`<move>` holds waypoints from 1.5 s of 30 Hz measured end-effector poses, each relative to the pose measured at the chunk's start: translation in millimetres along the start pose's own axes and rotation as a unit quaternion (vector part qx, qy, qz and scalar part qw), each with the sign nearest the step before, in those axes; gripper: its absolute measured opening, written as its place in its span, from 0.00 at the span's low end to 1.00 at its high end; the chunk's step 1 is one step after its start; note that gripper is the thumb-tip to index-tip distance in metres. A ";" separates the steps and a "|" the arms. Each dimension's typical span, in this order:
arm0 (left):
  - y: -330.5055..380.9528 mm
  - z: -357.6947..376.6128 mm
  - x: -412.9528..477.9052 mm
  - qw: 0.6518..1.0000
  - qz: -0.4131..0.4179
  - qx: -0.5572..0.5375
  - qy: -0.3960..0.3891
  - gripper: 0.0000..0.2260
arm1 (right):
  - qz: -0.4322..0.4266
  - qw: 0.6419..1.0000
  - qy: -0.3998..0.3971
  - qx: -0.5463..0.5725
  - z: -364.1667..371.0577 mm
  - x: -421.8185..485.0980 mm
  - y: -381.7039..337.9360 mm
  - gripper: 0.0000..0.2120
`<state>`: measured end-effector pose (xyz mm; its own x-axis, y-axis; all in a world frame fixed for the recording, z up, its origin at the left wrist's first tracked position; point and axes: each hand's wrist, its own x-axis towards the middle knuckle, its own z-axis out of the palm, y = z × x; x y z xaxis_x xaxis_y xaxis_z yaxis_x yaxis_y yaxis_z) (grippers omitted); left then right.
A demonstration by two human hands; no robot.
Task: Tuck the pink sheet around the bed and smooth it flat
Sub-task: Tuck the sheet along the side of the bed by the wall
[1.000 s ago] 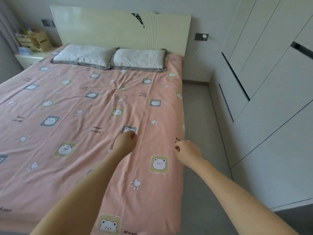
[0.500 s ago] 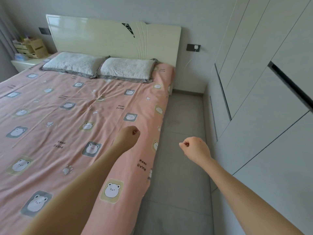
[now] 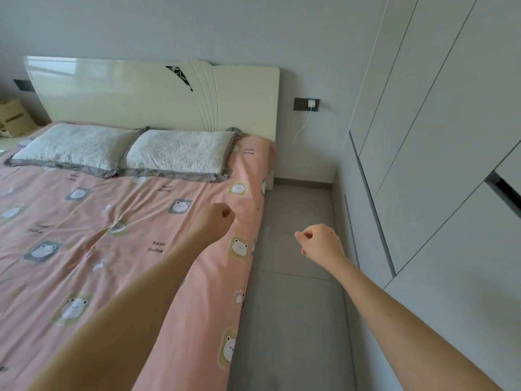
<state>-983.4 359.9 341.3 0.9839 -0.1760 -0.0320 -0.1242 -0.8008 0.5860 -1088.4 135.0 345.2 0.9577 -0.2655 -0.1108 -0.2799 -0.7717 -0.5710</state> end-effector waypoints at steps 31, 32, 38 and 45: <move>50.3 139.6 818.6 0.994 -0.076 0.072 -0.011 0.14 | 0.139 0.983 -0.043 0.112 39.1 853.9 53.5 0.13; 45.4 148.0 844.5 0.993 -0.081 0.083 -0.018 0.13 | 0.150 0.980 -0.044 0.120 47.3 878.3 55.1 0.13; 11.1 206.7 963.5 0.987 -0.099 0.118 -0.036 0.16 | 0.233 0.948 -0.054 0.213 101.7 1005.5 70.7 0.17; -38.3 274.2 1065.5 0.983 -0.065 0.165 -0.054 0.10 | 0.312 0.889 -0.120 0.314 190.6 1132.7 84.9 0.22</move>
<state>34.4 46.0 62.8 0.9768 -0.1056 -0.1861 -0.0508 -0.9593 0.2776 -14.7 -121.1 16.1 0.6370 -0.3392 -0.6922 -0.7411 -0.0223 -0.6710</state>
